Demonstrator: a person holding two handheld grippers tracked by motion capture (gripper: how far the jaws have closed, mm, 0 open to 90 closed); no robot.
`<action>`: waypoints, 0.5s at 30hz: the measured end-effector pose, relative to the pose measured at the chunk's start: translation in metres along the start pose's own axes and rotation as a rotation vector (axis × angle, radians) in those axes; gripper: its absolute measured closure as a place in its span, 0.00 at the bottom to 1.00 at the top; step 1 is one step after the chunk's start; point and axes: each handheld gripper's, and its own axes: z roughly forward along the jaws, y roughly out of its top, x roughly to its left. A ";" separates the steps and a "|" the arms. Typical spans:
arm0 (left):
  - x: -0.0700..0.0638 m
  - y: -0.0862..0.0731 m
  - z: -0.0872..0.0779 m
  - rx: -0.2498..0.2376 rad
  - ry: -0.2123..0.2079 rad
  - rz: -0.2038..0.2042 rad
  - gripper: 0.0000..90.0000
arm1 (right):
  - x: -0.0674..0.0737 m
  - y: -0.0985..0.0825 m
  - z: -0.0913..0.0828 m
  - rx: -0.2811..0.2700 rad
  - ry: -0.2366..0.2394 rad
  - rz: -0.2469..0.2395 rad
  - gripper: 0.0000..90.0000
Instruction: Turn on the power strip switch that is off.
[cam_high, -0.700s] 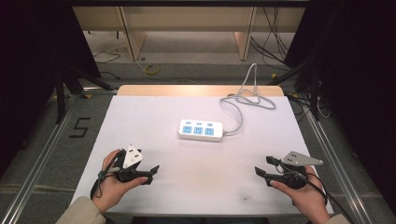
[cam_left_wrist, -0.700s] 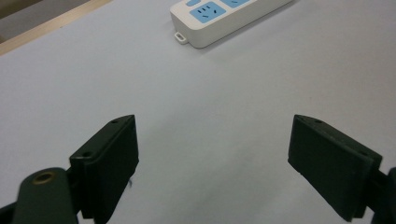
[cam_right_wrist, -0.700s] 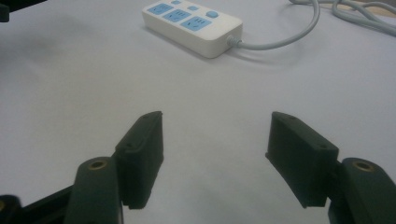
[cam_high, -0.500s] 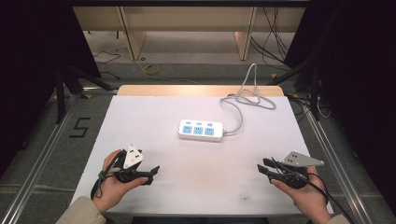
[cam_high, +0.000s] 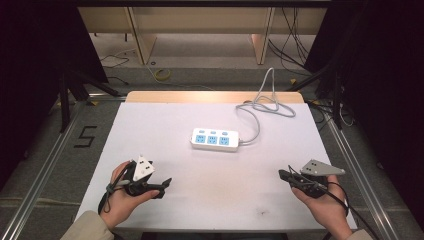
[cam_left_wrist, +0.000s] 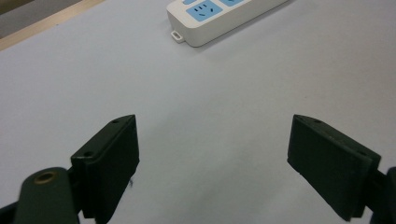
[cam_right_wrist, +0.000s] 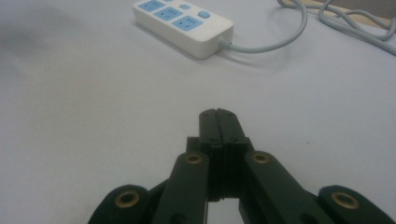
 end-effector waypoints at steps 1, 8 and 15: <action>0.000 0.000 0.000 0.000 -0.006 -0.002 0.18 | 0.000 0.001 0.001 0.007 0.001 0.005 1.00; 0.000 0.000 0.001 -0.001 -0.014 -0.011 0.19 | 0.001 0.008 0.010 0.025 0.000 0.006 1.00; -0.001 0.001 0.000 -0.006 -0.014 -0.011 0.19 | 0.001 0.019 0.015 0.012 -0.009 0.009 1.00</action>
